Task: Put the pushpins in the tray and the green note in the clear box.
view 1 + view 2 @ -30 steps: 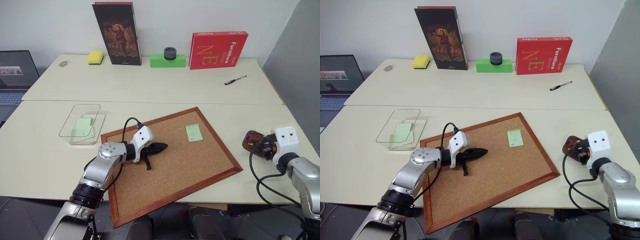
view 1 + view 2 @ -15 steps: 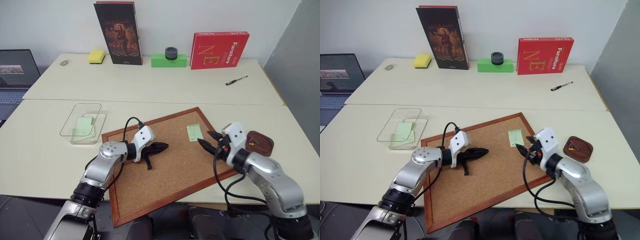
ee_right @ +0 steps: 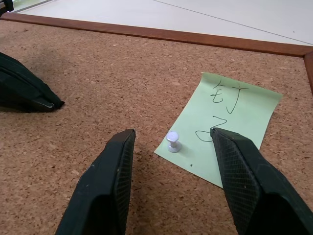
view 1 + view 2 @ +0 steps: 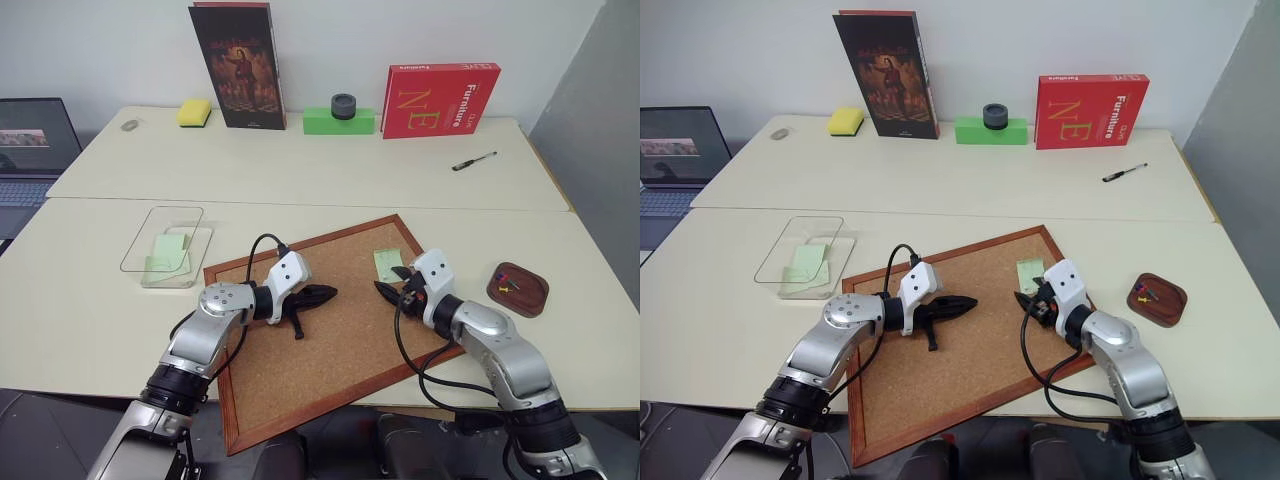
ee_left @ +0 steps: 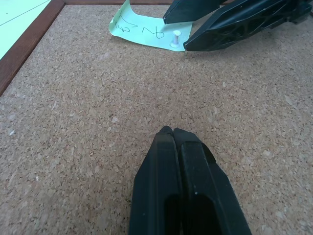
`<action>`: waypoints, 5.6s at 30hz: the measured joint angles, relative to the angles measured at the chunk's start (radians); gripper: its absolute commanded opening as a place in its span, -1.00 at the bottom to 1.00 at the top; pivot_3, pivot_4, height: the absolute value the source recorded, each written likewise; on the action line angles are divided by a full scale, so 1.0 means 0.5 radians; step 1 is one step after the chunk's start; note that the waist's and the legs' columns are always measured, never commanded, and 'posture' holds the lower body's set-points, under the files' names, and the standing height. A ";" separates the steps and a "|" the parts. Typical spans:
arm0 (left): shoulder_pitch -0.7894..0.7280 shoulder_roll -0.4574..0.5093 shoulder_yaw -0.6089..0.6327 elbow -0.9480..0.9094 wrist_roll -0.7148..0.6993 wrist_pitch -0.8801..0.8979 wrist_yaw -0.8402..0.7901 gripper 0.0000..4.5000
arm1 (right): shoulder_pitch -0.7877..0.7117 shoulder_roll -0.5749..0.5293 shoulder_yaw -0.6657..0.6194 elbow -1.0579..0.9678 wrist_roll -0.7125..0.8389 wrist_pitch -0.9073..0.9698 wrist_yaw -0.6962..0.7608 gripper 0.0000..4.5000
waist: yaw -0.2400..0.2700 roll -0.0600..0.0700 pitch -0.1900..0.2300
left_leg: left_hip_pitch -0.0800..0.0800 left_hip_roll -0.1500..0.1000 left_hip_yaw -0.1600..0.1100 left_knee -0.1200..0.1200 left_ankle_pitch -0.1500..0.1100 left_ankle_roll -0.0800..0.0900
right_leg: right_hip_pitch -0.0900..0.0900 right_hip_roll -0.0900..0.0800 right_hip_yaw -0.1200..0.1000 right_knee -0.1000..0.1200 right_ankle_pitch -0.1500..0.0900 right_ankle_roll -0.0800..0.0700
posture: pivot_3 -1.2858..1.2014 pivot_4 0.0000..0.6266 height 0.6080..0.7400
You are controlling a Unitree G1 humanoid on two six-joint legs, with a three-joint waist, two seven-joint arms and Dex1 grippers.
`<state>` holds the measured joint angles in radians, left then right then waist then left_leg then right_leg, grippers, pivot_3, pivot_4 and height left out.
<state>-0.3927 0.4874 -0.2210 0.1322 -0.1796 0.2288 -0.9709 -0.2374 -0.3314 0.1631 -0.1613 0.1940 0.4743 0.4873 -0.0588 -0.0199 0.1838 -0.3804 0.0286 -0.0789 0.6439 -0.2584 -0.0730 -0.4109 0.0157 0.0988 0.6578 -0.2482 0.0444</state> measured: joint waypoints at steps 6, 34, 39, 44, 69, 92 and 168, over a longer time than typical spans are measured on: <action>0.000 0.002 0.001 -0.002 0.000 0.000 -0.001 -1.00 | -0.022 0.012 -0.001 0.026 -0.014 -0.056 0.023 -0.42 | 0.000 0.000 0.000 | 0.000 0.000 0.000 0.000 0.000 0.000 | 0.000 0.000 0.000 0.000 0.000 0.000 | 0.03 -0.52 1.00; 0.012 0.004 0.013 -0.008 0.000 0.001 0.000 -1.00 | -0.042 0.046 -0.016 -0.034 -0.004 -0.110 0.083 -1.00 | -0.001 0.000 0.000 | 0.000 0.000 0.000 0.000 0.000 0.000 | 0.000 0.000 0.000 0.000 0.000 0.000 | 0.03 -0.52 1.00; 0.012 0.004 0.013 -0.010 0.000 0.001 -0.001 -1.00 | -0.051 0.032 -0.027 -0.087 -0.011 -0.105 0.078 -0.67 | -0.001 0.000 0.000 | 0.000 0.000 0.000 0.000 0.000 0.000 | 0.000 0.000 0.000 0.000 0.000 0.000 | 0.03 -0.52 1.00; 0.014 0.004 0.016 -0.009 0.000 0.002 0.000 -1.00 | -0.005 -0.003 -0.005 -0.084 -0.035 -0.093 0.085 -0.20 | -0.001 0.000 0.000 | 0.000 0.000 0.000 0.000 0.000 0.000 | 0.000 0.000 0.000 0.000 0.000 0.000 | 0.03 -0.52 1.00; 0.015 0.002 0.016 -0.008 0.000 0.001 0.004 -1.00 | -0.001 0.061 0.024 0.087 -0.112 -0.125 0.013 -0.98 | -0.001 0.000 0.000 | 0.000 0.000 0.000 0.000 0.000 0.000 | 0.000 0.000 0.000 0.000 0.000 0.000 | 0.03 -0.52 1.00; 0.022 0.002 0.036 -0.016 -0.008 0.012 0.011 -1.00 | -0.132 -0.059 0.127 -0.251 -0.209 -0.181 0.111 -0.98 | -0.002 0.000 0.000 | 0.000 0.000 0.000 0.000 0.000 0.000 | -0.001 0.000 0.000 0.000 0.000 0.000 | 0.03 -0.52 1.00; -0.833 -0.744 0.904 0.154 -1.289 1.402 0.801 -0.99 | -0.541 -0.172 0.136 -0.235 -0.701 -0.784 0.117 -1.00 | 0.007 -0.007 0.006 | -0.026 -0.002 -0.003 0.005 0.002 -0.003 | -0.022 -0.002 -0.003 0.007 0.008 0.010 | 0.03 -0.52 1.00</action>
<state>-0.8092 0.1154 0.2312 0.2093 -0.8239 0.9297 -0.5703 -0.5076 -0.4176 0.2312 -0.2790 -0.1566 0.0821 0.5456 -0.0554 -0.0233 0.1869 -0.3934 0.0274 -0.0805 0.6461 -0.2575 -0.0744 -0.4219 0.0149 0.0971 0.6614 -0.2443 0.0496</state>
